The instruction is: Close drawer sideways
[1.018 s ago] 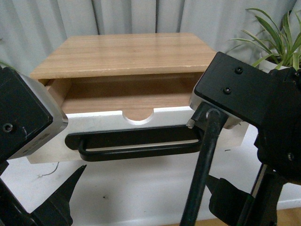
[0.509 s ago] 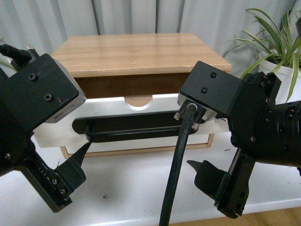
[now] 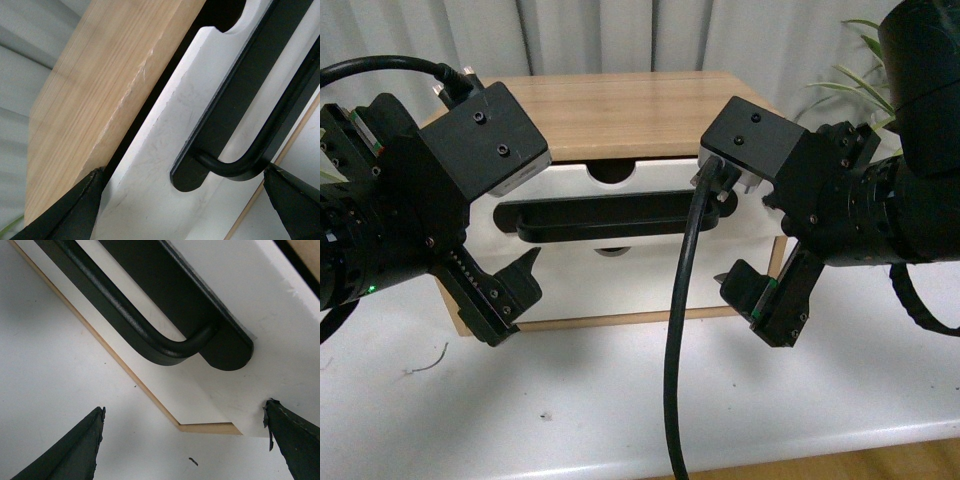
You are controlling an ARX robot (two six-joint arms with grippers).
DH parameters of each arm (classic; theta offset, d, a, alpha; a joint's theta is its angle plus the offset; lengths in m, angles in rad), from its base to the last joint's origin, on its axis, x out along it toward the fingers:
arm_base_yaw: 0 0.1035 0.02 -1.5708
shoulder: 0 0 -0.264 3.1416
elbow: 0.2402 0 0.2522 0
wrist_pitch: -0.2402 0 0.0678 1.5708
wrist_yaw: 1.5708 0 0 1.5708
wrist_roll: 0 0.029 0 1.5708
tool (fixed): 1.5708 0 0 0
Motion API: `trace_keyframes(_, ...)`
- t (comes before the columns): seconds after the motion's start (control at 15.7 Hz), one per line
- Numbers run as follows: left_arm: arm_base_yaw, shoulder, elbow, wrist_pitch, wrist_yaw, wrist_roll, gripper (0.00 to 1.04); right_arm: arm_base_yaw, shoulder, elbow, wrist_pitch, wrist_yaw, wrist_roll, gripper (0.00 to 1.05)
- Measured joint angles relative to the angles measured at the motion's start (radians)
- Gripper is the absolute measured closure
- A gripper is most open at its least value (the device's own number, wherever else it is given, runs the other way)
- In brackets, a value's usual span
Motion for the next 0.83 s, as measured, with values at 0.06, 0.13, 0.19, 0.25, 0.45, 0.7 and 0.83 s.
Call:
trace_keyframes(0.06, 0.003, 0.017, 0.019, -0.003, 0.004, 0.012, 0.07, -0.011, 0.033, 0.016, -0.004, -0.005, 0.005, 0.07)
trace_keyframes(0.13, 0.005, 0.001, 0.013, -0.011, 0.013, 0.011, 0.07, -0.011, 0.026, 0.012, -0.002, -0.010, 0.019, 0.07)
trace_keyframes(0.19, 0.005, -0.014, -0.003, -0.011, 0.019, 0.011, 0.07, -0.011, 0.005, -0.005, 0.002, -0.011, 0.018, 0.07)
trace_keyframes(0.25, 0.007, -0.040, -0.027, -0.015, 0.023, 0.012, 0.07, -0.018, -0.029, -0.023, 0.002, -0.012, 0.018, 0.07)
trace_keyframes(0.45, 0.007, -0.185, -0.163, -0.080, 0.038, 0.008, 0.07, -0.025, -0.200, -0.119, -0.006, -0.018, 0.018, 0.07)
trace_keyframes(0.7, 0.021, -0.533, -0.331, -0.240, 0.056, -0.046, 0.07, -0.024, -0.463, -0.341, -0.004, -0.005, 0.071, 0.07)
trace_keyframes(0.83, 0.048, -0.755, -0.398, -0.361, 0.056, -0.132, 0.07, -0.025, -0.650, -0.457, -0.008, 0.045, 0.120, 0.07)
